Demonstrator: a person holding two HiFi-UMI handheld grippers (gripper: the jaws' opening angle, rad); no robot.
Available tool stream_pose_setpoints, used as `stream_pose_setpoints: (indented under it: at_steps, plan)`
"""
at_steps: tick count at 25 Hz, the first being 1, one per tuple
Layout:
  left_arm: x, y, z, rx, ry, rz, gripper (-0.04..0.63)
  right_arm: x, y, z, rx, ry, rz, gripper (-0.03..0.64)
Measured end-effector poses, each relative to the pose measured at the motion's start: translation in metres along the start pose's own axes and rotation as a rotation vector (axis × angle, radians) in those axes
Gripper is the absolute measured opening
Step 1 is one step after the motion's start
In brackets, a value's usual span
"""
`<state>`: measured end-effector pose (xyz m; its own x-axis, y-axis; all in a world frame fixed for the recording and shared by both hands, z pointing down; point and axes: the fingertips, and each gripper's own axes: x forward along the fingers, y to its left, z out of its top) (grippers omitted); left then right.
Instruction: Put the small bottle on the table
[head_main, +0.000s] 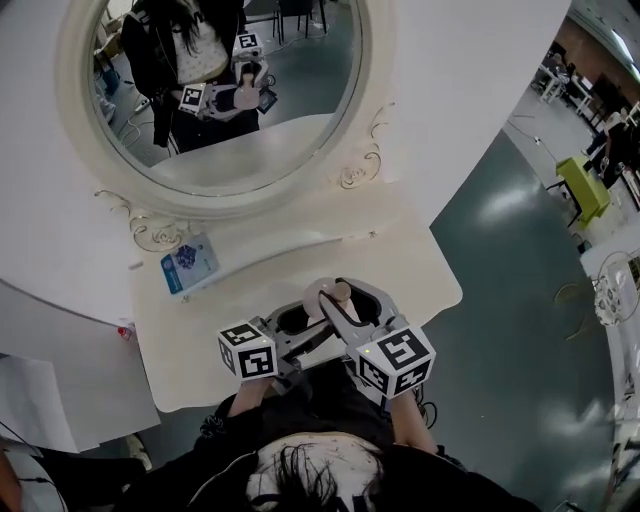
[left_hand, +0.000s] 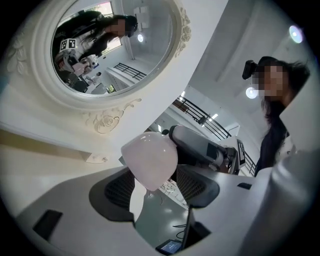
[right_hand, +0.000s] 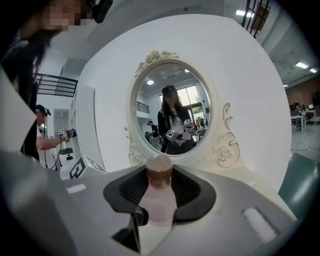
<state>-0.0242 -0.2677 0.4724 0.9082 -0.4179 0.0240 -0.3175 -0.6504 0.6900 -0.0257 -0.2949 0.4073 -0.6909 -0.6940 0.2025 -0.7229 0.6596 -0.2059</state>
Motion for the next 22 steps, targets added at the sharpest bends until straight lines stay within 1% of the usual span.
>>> stream_pose_setpoints:
  at_steps: [3, 7, 15, 19, 22]
  plan:
    - [0.019, 0.011, 0.005, 0.0, -0.004, 0.036, 0.244, 0.006, -0.022, 0.001, 0.014, 0.01, 0.029, 0.148]
    - [0.037, 0.026, 0.01, 0.001, -0.022, 0.089, 0.245, 0.015, -0.047, 0.0, 0.057, 0.019, 0.065, 0.147]
    - [0.057, 0.048, 0.016, 0.022, -0.051, 0.204, 0.249, 0.033, -0.075, -0.001, 0.106, 0.024, 0.139, 0.147]
    - [0.055, 0.063, 0.011, 0.069, -0.022, 0.302, 0.247, 0.043, -0.083, -0.003, 0.086, 0.042, 0.171, 0.147]
    - [0.051, 0.073, 0.008, 0.07, -0.015, 0.356, 0.247, 0.05, -0.094, -0.003, 0.087, 0.048, 0.184, 0.147]
